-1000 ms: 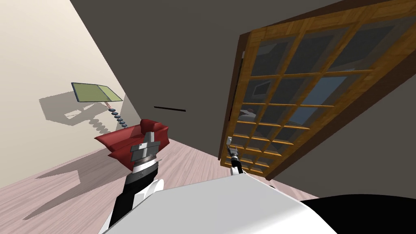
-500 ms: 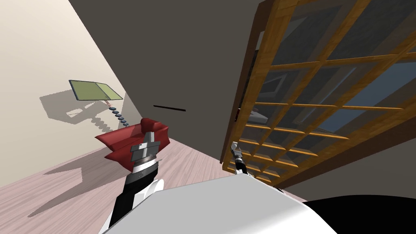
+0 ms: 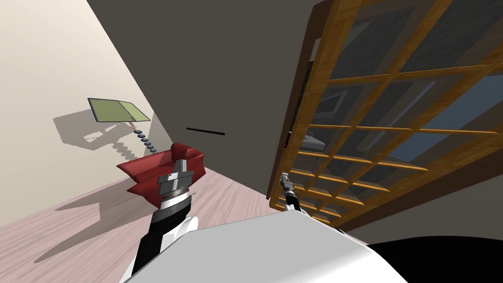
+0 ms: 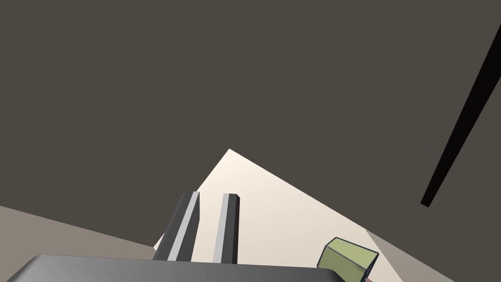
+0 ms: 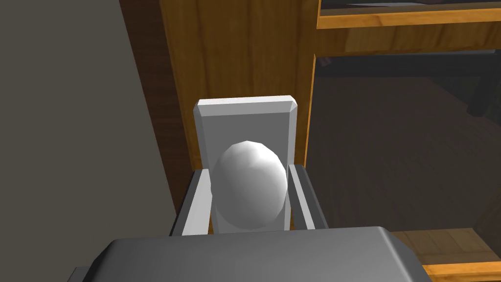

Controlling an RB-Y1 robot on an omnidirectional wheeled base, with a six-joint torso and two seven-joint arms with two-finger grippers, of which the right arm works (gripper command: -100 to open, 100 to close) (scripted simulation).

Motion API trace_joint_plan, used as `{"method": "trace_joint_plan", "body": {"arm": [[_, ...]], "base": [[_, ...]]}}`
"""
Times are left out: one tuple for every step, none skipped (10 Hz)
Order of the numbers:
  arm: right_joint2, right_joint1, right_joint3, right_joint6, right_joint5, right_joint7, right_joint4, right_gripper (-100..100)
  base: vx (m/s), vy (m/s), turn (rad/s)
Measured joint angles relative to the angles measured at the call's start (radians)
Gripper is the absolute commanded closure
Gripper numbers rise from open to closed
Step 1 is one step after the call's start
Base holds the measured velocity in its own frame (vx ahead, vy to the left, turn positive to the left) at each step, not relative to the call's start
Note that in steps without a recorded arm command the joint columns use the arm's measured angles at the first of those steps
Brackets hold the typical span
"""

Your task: Pull the door open

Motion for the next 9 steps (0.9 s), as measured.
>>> {"method": "trace_joint_plan", "body": {"arm": [[0.0,0.0,0.0,0.0,0.0,0.001,0.0,100],[0.0,0.0,0.0,0.001,0.0,0.001,0.0,100],[0.0,0.0,0.001,0.001,0.001,0.001,0.001,100],[0.0,0.0,0.001,0.001,0.0,0.001,0.001,100],[-0.006,-0.003,0.007,-0.004,0.006,-0.008,0.006,100],[-0.01,-0.001,0.014,-0.005,0.012,-0.018,0.0,100],[-0.01,0.004,0.022,-0.003,0.019,-0.027,-0.009,100],[-0.013,0.01,0.032,-0.003,0.027,-0.038,-0.013,100],[-0.019,0.012,0.041,-0.004,0.034,-0.052,-0.012,100]], "base": [[-0.005,0.0,0.003],[0.0,0.0,0.0],[0.0,0.0,0.0],[-0.102,-0.032,0.087],[-0.172,-0.04,0.097],[-0.175,-0.022,0.073],[-0.192,-0.006,0.076],[-0.219,0.006,0.094],[-0.214,0.005,0.108]]}}
